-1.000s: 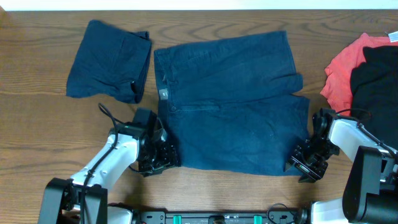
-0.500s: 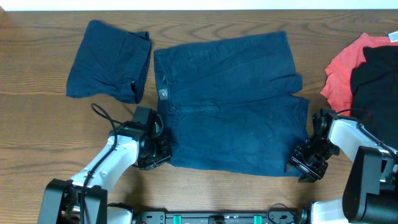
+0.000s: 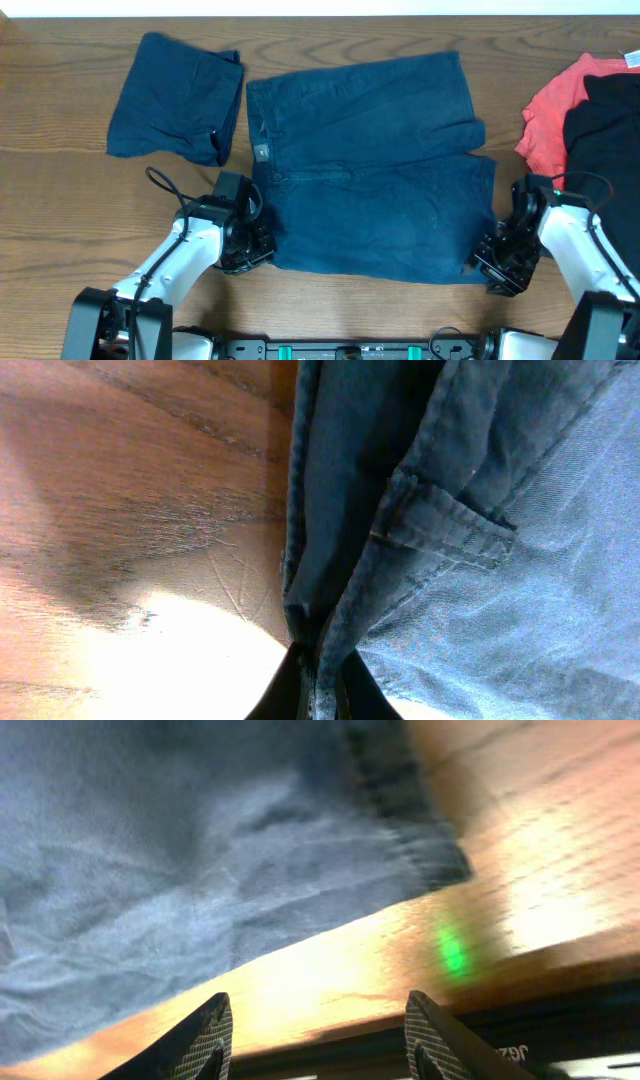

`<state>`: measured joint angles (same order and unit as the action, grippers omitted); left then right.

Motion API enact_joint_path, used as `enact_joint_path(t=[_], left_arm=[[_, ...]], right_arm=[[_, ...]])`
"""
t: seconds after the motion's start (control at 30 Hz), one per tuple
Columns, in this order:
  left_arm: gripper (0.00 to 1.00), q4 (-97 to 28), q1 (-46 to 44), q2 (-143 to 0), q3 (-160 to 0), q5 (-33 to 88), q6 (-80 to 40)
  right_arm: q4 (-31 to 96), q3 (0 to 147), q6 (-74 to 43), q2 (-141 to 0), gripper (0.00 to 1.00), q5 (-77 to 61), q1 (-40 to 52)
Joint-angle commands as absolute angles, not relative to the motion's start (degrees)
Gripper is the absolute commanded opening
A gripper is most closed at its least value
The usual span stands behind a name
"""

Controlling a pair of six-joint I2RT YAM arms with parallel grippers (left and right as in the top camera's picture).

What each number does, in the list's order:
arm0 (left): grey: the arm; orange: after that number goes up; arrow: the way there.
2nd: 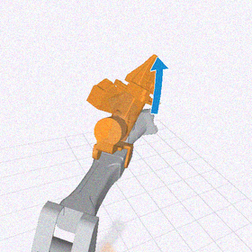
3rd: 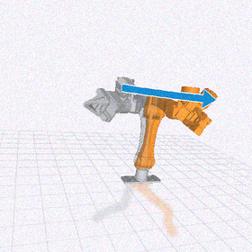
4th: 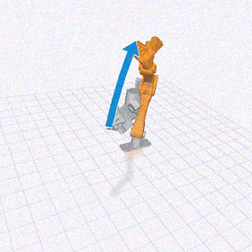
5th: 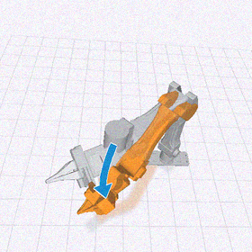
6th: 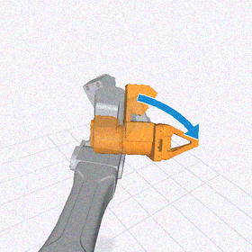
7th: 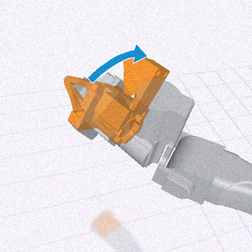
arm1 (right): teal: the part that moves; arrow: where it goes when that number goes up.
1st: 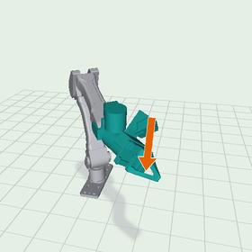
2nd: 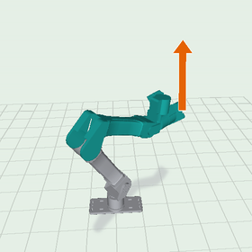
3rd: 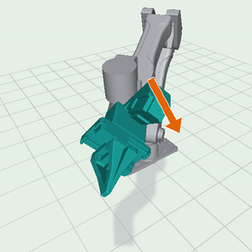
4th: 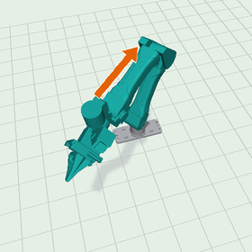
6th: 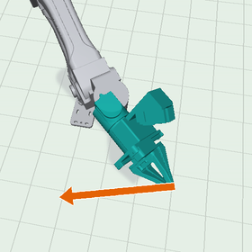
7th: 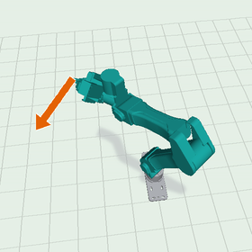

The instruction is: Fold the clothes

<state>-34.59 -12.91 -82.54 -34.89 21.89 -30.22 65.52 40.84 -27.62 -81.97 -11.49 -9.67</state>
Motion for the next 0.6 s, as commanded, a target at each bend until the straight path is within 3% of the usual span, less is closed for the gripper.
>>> enact_joint_path(t=[0.0, 0.57], left_arm=[[0.06, -35.00, -12.80, -83.05, -34.63, 20.49, -30.74], [0.06, -35.05, -12.82, -83.05, -34.63, 20.49, -30.72]], right_arm=[[65.47, 41.39, -32.53, -81.43, 0.54, -7.44, -9.85], [57.25, 37.74, -34.44, -81.43, 0.52, -10.39, -9.85]])
